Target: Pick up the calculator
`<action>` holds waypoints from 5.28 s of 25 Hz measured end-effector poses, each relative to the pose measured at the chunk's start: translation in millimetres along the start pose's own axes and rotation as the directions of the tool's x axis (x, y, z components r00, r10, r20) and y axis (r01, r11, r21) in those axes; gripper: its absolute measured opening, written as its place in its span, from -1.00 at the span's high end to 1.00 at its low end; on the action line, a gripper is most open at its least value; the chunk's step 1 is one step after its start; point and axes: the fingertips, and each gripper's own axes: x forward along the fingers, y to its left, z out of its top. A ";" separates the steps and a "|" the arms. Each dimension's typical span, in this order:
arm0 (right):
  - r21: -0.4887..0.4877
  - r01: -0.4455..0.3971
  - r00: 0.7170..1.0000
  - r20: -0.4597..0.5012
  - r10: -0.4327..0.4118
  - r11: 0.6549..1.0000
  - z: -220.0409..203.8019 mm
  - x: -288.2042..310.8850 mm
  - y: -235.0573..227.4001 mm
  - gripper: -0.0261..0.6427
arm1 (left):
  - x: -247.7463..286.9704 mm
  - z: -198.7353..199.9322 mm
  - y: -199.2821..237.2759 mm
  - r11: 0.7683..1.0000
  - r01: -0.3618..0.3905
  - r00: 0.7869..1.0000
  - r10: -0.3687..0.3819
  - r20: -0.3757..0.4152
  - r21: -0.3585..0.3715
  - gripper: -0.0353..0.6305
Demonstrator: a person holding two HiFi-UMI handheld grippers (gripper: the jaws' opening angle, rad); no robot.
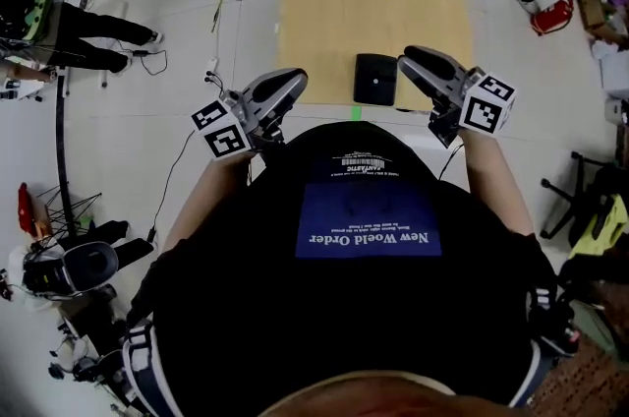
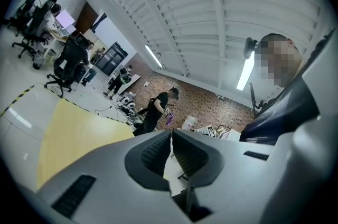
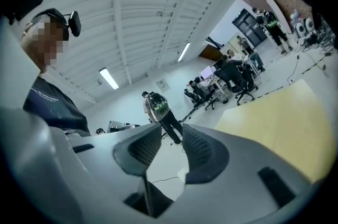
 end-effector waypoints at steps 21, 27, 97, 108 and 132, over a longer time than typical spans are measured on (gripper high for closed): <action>0.122 0.646 0.702 -0.481 -0.525 0.753 -153.0 83.3 -138.7 -0.31 | 11.5 -18.7 161.7 0.984 0.171 0.953 -0.176 -0.247 -0.043 0.88; 0.036 0.796 0.486 -0.632 -0.604 0.604 -206.4 98.1 -175.4 -0.78 | -7.0 -23.0 186.2 0.975 0.201 0.941 -0.219 -0.257 -0.095 0.88; 0.222 -0.205 0.939 0.320 0.127 0.953 179.7 17.0 9.0 -0.78 | 37.6 69.5 58.1 0.992 0.070 0.997 -0.072 0.017 0.109 0.88; 0.127 -0.347 0.810 0.540 0.228 0.929 229.4 -36.2 46.2 -0.78 | 31.5 77.7 37.0 0.981 0.109 0.993 -0.115 0.029 0.163 0.88; 0.177 -0.298 0.837 0.520 0.168 0.938 213.7 -14.5 17.7 -0.78 | 30.2 115.3 51.3 0.986 0.106 0.990 -0.117 0.079 0.131 0.88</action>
